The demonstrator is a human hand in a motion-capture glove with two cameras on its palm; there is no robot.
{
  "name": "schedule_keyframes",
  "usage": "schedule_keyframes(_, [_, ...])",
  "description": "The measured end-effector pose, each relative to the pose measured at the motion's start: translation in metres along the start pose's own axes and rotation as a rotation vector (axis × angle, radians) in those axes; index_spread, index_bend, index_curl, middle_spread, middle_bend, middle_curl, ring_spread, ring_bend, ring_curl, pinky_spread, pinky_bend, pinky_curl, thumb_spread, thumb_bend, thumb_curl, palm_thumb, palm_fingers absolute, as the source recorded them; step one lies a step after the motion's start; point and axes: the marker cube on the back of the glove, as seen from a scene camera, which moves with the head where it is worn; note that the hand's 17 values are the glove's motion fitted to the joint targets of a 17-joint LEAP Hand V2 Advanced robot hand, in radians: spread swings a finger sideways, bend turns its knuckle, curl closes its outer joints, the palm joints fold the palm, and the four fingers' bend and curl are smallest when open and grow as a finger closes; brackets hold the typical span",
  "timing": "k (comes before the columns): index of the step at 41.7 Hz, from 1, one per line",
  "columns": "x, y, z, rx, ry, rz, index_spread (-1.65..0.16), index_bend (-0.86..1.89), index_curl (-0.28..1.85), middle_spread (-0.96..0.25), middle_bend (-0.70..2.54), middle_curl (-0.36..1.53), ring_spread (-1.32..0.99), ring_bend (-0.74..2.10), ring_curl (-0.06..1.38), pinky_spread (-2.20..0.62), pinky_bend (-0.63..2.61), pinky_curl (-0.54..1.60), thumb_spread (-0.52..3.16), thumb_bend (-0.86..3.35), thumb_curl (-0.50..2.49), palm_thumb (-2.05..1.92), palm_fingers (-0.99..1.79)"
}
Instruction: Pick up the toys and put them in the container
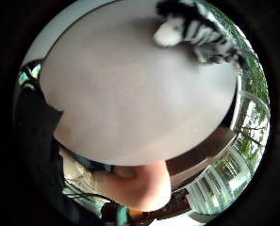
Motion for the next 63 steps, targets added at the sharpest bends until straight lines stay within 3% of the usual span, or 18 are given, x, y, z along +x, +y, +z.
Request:
schedule_keyframes(15, [-0.058, 0.011, -0.141, 0.204, 0.256, -0.022, -0.28, 1.2, 0.8, -0.29, 1.4, 0.8, -0.42, 1.46, 0.8, -0.7, 1.19, 0.81, 0.88, 0.1, 0.76, 0.65, 0.92])
schedule_keyframes(25, [-0.141, -0.037, -0.203, 0.317, 0.345, -0.046, -0.26, 1.25, 0.89, -0.26, 1.47, 0.85, -0.4, 1.53, 0.82, -0.76, 1.22, 0.93, 0.78, 0.08, 0.85, 0.65, 0.85])
schedule_keyframes(29, [-0.172, -0.076, -0.206, 0.429, 0.357, -0.111, -0.25, 1.27, 0.92, -0.25, 1.49, 0.87, -0.4, 1.55, 0.83, -0.77, 1.23, 0.97, 0.75, 0.08, 0.88, 0.64, 0.82])
schedule_keyframes(34, [-0.2, -0.101, -0.192, 0.365, 0.355, -0.037, -0.24, 1.27, 0.95, -0.23, 1.5, 0.87, -0.39, 1.58, 0.83, -0.78, 1.23, 1.01, 0.72, 0.07, 0.92, 0.64, 0.8])
schedule_keyframes(44, [-0.222, -0.153, -0.167, 0.349, 0.371, -0.063, -0.24, 1.27, 1.0, -0.22, 1.52, 0.89, -0.38, 1.61, 0.83, -0.79, 1.23, 1.08, 0.69, 0.05, 0.98, 0.63, 0.76])
schedule_keyframes(51, [-0.225, -0.169, -0.151, 0.276, 0.377, -0.004, -0.24, 1.15, 1.01, -0.21, 1.5, 0.88, -0.36, 1.63, 0.82, -0.76, 1.24, 1.1, 0.74, 0.02, 0.99, 0.6, 0.7])
schedule_keyframes(63, [-0.211, -0.172, -0.145, 0.301, 0.468, 0.115, -0.25, 0.91, 0.99, -0.23, 1.28, 0.81, -0.29, 1.52, 0.72, -0.59, 1.19, 0.93, 0.92, -0.03, 0.9, 0.51, 0.61])
